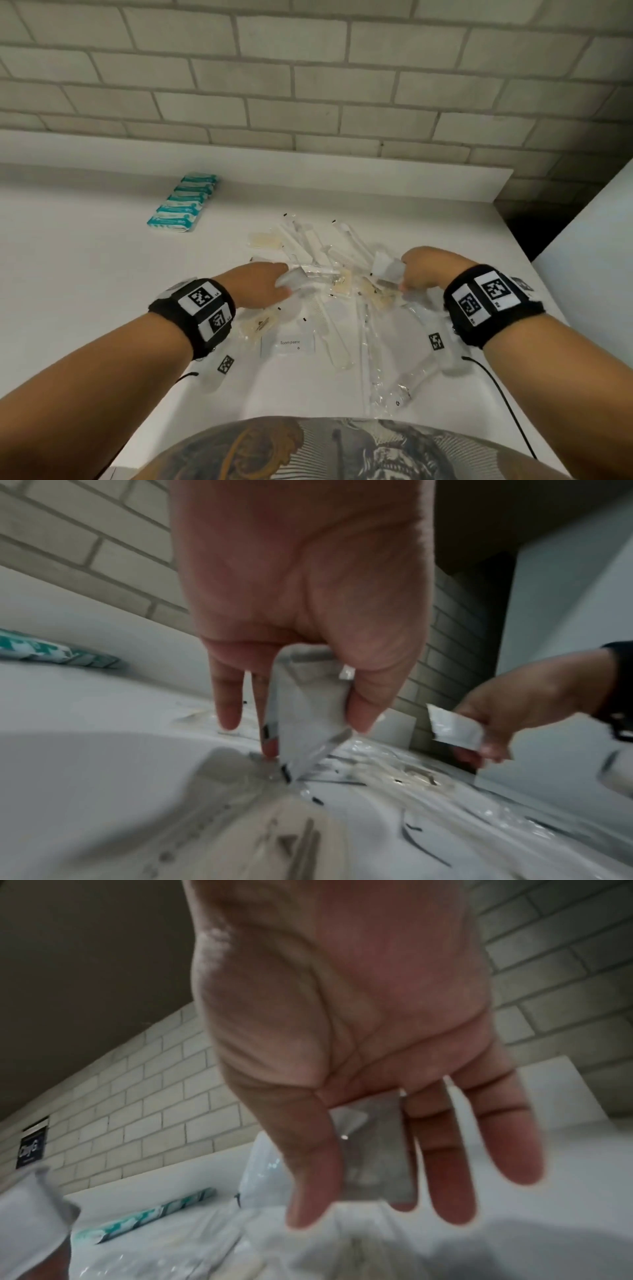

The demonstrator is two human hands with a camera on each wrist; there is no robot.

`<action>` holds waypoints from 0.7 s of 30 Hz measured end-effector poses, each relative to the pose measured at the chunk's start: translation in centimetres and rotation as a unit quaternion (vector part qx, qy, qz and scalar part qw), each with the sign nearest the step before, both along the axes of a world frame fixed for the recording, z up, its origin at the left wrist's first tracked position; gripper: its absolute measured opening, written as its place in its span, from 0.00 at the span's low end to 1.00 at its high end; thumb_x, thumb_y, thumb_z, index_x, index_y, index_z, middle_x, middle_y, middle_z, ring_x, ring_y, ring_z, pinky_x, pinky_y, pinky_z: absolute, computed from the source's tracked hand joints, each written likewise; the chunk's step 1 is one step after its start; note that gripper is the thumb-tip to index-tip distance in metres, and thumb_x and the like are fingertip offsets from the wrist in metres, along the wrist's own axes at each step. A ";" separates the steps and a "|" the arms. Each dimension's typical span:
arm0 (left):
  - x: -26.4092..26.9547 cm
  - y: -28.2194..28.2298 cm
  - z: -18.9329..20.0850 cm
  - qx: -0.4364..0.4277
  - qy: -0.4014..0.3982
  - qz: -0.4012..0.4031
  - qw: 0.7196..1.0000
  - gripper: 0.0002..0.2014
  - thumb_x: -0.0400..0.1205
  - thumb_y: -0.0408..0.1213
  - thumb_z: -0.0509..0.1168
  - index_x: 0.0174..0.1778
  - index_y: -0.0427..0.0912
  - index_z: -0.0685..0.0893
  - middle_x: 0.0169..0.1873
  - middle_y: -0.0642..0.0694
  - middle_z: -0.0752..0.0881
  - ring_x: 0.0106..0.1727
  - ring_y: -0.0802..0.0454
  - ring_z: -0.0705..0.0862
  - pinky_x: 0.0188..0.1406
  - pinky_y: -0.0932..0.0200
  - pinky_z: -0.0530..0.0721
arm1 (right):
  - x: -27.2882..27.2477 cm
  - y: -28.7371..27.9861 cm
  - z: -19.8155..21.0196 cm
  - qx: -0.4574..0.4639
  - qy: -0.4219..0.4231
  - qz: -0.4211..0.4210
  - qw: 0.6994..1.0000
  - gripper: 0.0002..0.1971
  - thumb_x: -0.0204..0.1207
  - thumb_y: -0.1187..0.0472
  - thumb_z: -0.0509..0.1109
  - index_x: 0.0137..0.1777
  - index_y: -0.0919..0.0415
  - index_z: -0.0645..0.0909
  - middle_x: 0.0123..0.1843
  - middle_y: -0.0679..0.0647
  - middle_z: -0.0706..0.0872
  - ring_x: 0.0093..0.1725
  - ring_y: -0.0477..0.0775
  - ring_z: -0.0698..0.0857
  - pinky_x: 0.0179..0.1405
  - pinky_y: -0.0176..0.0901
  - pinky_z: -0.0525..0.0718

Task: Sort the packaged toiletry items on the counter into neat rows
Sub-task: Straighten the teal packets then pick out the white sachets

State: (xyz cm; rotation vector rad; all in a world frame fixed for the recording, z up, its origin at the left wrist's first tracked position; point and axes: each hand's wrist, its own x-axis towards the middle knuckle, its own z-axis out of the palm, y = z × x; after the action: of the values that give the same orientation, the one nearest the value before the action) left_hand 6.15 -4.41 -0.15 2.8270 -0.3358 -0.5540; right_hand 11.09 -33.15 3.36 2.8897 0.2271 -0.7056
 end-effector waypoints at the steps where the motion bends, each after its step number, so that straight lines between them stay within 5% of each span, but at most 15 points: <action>1: 0.0 0.1 -0.3 -0.012 -0.014 0.005 1.000 0.14 0.84 0.49 0.58 0.57 0.43 0.76 0.52 0.50 0.82 0.56 0.47 0.81 0.51 0.56 0.75 | 0.0 0.4 -0.4 0.027 -0.007 -0.002 1.000 0.23 0.76 0.54 0.69 0.67 0.64 0.77 0.64 0.57 0.81 0.57 0.58 0.83 0.53 0.45 0.83; 4: 1.2 0.4 -0.4 -0.048 -0.089 0.038 0.994 0.15 0.85 0.46 0.57 0.60 0.39 0.77 0.55 0.43 0.82 0.57 0.42 0.82 0.51 0.54 0.75 | -0.1 1.7 -1.5 0.168 -0.037 -0.008 0.985 0.21 0.75 0.53 0.70 0.67 0.57 0.76 0.64 0.55 0.79 0.58 0.58 0.82 0.55 0.49 0.83; 7: 3.7 0.6 -0.3 -0.008 -0.092 0.041 0.995 0.13 0.87 0.42 0.54 0.53 0.37 0.79 0.51 0.41 0.80 0.54 0.42 0.81 0.50 0.56 0.75 | -1.0 2.7 -2.6 0.245 0.044 0.003 0.968 0.25 0.74 0.60 0.71 0.73 0.52 0.74 0.68 0.51 0.81 0.64 0.56 0.82 0.64 0.51 0.81; 9: 5.4 0.5 -0.3 0.039 -0.047 0.014 0.998 0.14 0.87 0.38 0.54 0.61 0.36 0.80 0.61 0.39 0.80 0.62 0.42 0.79 0.61 0.53 0.75 | -1.2 2.0 -3.1 0.272 0.062 -0.034 0.960 0.33 0.74 0.64 0.72 0.80 0.52 0.68 0.73 0.49 0.77 0.70 0.55 0.78 0.73 0.52 0.75; 11: 6.6 0.1 -0.6 0.044 -0.012 -0.011 0.999 0.20 0.87 0.38 0.53 0.75 0.39 0.72 0.75 0.41 0.73 0.75 0.43 0.72 0.75 0.51 0.67 | -0.9 0.4 -2.8 0.291 0.025 -0.073 0.954 0.31 0.75 0.62 0.73 0.78 0.54 0.70 0.71 0.52 0.78 0.66 0.54 0.80 0.69 0.51 0.78; 15: 8.2 -1.3 -0.8 0.024 0.015 -0.063 0.998 0.25 0.88 0.44 0.52 0.83 0.48 0.61 0.83 0.49 0.59 0.84 0.48 0.58 0.83 0.54 0.53 | -1.2 -2.8 -1.2 0.104 -0.026 -0.089 0.990 0.22 0.73 0.49 0.73 0.63 0.58 0.77 0.56 0.53 0.79 0.50 0.53 0.80 0.42 0.41 0.78; 19: 8.8 -2.4 -0.9 0.015 -0.011 -0.030 0.999 0.17 0.86 0.37 0.55 0.70 0.41 0.77 0.68 0.38 0.78 0.69 0.38 0.78 0.65 0.50 0.74 | -2.9 -3.8 -3.0 0.037 0.050 -0.111 0.992 0.30 0.67 0.44 0.76 0.65 0.58 0.77 0.56 0.53 0.79 0.48 0.54 0.83 0.45 0.43 0.83; 21: 8.7 -2.5 -1.1 0.023 -0.030 -0.008 0.999 0.16 0.84 0.35 0.55 0.67 0.39 0.78 0.63 0.37 0.79 0.62 0.38 0.80 0.58 0.52 0.76 | -3.2 -3.8 -3.8 0.040 0.040 -0.119 0.991 0.32 0.66 0.46 0.78 0.67 0.59 0.75 0.58 0.55 0.77 0.49 0.56 0.84 0.46 0.44 0.84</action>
State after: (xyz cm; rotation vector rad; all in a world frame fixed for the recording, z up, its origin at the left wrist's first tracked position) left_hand 14.88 -6.87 -1.25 2.8922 -0.3616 -0.4869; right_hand 7.87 -36.93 -0.41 3.0003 -0.0844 -0.8697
